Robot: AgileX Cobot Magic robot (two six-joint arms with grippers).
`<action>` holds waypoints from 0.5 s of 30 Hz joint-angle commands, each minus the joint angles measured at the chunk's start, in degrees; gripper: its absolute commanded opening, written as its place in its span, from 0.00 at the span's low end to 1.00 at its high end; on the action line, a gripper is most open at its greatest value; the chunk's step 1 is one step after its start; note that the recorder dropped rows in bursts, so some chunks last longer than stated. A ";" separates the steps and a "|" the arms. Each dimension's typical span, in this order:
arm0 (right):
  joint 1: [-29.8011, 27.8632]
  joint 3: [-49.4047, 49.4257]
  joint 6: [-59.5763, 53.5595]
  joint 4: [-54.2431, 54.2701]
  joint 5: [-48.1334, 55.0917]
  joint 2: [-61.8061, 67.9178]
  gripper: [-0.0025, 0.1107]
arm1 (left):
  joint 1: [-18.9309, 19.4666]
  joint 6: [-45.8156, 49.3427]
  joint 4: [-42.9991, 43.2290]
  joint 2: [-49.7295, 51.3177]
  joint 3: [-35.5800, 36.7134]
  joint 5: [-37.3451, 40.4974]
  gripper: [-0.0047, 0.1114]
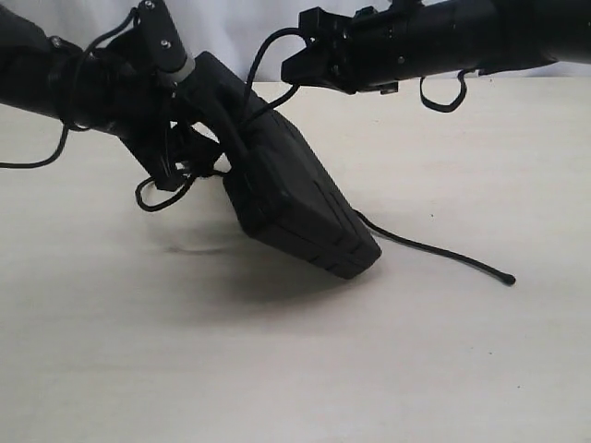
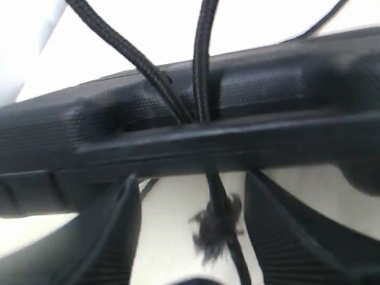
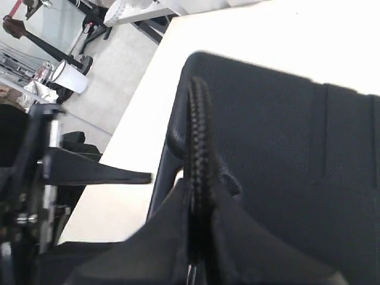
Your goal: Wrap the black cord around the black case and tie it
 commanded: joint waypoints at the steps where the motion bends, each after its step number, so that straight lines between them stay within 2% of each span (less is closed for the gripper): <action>1: -0.25 -0.46 0.16 0.96 -1.25 -0.61 0.06 | -0.11 -4.71 5.91 -5.44 -0.19 3.57 0.49; 3: -0.25 -0.55 0.20 1.93 -1.25 -0.61 0.06 | -0.11 -4.71 5.67 -5.72 -0.19 5.88 0.49; 6: -0.10 -0.55 0.20 2.13 -0.79 -0.61 0.06 | -0.11 -4.48 2.21 -0.54 -0.19 8.92 0.49; 10: -0.10 -0.55 0.20 1.14 0.58 -0.61 0.06 | -0.11 -1.05 -3.70 6.18 -0.19 5.36 0.49; 13: -0.10 -0.55 0.20 1.38 0.45 -0.61 0.06 | -0.11 8.00 -9.03 9.90 -0.19 4.63 0.49; 15: -0.10 -0.55 0.20 1.49 0.45 -0.61 0.06 | -0.11 10.23 -10.40 11.32 -0.19 3.94 0.47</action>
